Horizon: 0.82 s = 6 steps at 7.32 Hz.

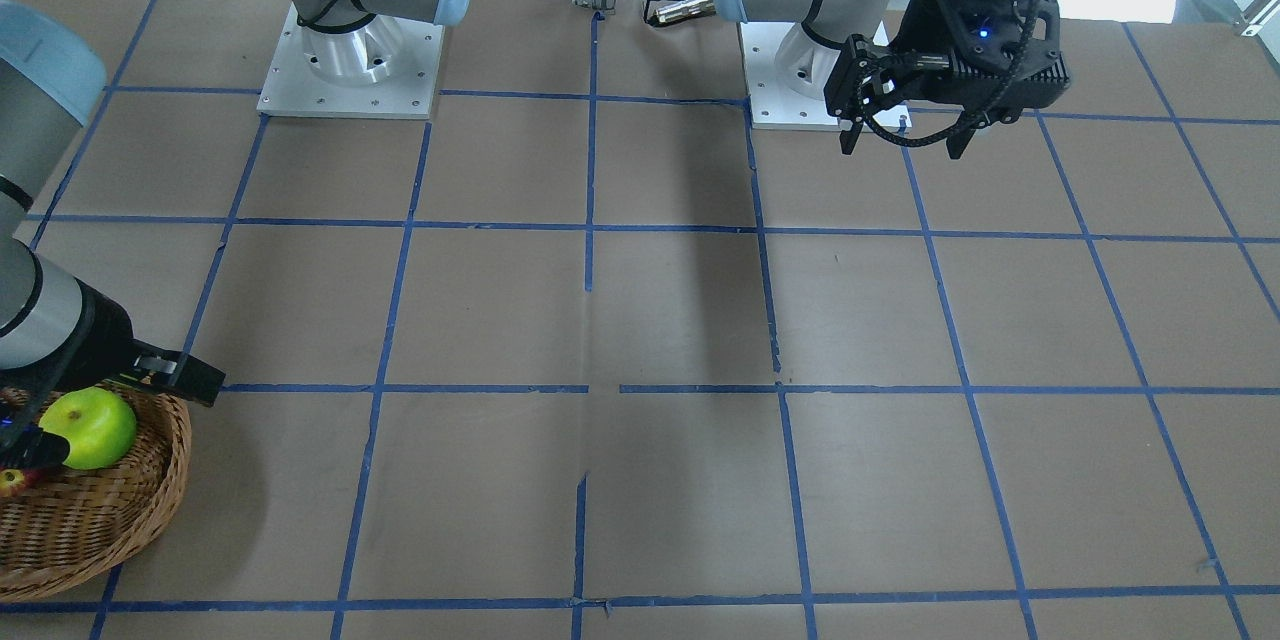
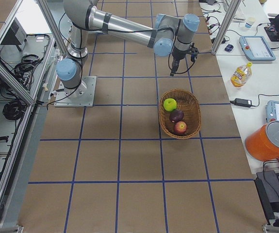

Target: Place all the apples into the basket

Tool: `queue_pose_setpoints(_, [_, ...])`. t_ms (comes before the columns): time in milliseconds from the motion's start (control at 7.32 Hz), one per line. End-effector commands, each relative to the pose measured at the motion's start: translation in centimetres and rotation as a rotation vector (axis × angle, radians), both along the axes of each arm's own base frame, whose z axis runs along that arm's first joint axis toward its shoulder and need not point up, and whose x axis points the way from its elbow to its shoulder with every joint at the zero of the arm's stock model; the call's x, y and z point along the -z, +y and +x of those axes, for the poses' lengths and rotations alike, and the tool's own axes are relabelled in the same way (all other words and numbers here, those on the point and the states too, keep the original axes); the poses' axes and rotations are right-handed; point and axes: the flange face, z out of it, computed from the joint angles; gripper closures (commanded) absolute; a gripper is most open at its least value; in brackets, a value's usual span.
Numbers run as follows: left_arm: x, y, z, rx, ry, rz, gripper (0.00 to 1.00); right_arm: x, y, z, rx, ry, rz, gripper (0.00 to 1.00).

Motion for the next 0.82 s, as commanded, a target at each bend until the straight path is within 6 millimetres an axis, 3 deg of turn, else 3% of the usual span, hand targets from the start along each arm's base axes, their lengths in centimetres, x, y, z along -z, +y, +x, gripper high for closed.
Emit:
queue_pose_setpoints(0, [0.0, 0.0, 0.0, 0.0, 0.004, -0.003, 0.0, -3.8, -1.4, -0.6, -0.006, 0.039, -0.056, 0.0])
queue_pose_setpoints(137, [-0.1, 0.0, 0.0, 0.0, 0.002, -0.007, 0.0, -1.8, -1.6, -0.4, -0.005, 0.017, 0.008, 0.0])
queue_pose_setpoints(546, [-0.2, 0.1, 0.0, -0.002, 0.002, -0.009, 0.0, 0.5, -2.8, -1.0, -0.006, 0.026, 0.026, 0.0])
queue_pose_setpoints(683, [-0.2, 0.1, 0.0, 0.0, 0.003, -0.009, 0.0, 0.0, -3.0, -0.9, -0.005, 0.021, 0.013, 0.0])
